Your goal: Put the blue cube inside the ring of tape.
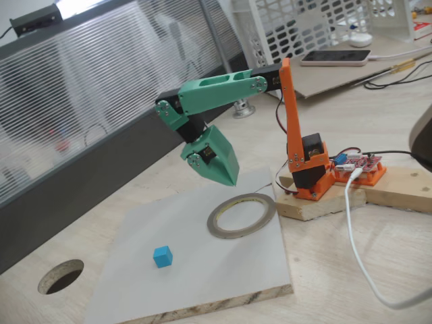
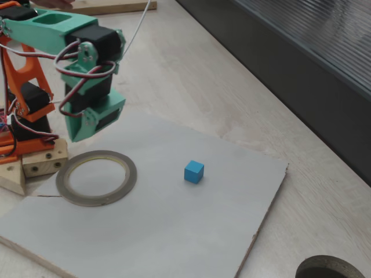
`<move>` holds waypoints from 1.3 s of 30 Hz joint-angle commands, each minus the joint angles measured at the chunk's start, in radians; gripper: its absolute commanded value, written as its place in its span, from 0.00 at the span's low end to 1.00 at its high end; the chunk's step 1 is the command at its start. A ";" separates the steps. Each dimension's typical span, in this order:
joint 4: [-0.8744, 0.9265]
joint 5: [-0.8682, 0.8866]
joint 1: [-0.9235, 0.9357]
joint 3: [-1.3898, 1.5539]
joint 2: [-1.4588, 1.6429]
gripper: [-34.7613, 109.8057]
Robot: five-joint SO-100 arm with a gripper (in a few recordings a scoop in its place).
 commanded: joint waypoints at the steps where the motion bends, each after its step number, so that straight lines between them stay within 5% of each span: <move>1: -0.054 0.012 -0.086 -0.011 0.011 0.24; 18: -0.488 0.006 -0.137 -0.021 -0.072 0.24; 39: -0.505 0.012 -0.227 -0.558 -0.400 0.24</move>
